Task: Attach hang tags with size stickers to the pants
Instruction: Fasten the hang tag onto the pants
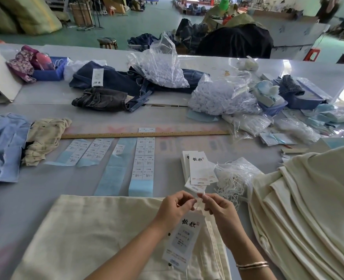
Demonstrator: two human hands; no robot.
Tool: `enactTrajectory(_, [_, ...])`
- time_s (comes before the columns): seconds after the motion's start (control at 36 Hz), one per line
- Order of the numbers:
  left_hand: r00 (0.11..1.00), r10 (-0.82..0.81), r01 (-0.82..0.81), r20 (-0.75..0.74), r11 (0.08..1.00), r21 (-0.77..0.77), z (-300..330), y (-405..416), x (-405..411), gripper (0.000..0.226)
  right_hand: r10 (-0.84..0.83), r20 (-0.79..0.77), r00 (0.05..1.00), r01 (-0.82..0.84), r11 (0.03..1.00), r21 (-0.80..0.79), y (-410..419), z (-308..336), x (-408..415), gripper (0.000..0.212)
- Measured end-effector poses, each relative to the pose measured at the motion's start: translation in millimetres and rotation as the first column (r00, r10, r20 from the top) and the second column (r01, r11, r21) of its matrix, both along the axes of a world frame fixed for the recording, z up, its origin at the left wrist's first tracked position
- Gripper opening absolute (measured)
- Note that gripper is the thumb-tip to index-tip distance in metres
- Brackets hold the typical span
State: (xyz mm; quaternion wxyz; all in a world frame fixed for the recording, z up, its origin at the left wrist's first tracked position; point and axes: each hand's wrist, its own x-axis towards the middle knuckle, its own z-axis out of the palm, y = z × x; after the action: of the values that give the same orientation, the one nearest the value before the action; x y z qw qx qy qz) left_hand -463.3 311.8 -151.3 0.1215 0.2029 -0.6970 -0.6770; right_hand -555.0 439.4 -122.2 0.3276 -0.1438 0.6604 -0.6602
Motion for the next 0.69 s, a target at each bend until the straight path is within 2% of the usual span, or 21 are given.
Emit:
enactTrajectory(0.08, [0.999, 0.025, -0.025, -0.023, 1.000, 0.016, 0.8, 3.7, -0.5, 0.010, -0.027, 0.026, 0.999, 0.028, 0.998, -0.053, -4.1, -1.3, 5.2, 0.026])
enactTrajectory(0.19, [0.998, 0.058, -0.057, -0.033, 0.998, 0.020, -0.1, 5.8, 0.8, 0.013, -0.044, 0.165, 0.985, 0.070, 0.985, -0.157, -5.7, -4.5, 10.1, 0.018])
enactTrajectory(0.31, [0.998, 0.067, -0.066, -0.023, 0.997, 0.030, -1.3, 6.8, 3.2, 0.012, -0.080, 0.250, 0.965, 0.130, 0.973, -0.190, -5.8, -6.8, 11.3, 0.017])
enactTrajectory(0.69, [0.989, 0.143, -0.143, -0.030, 0.989, -0.023, 2.1, 14.7, -0.6, 0.012, -0.205, 0.329, 0.922, 0.268, 0.950, -0.159, -16.2, -9.1, 24.7, 0.012])
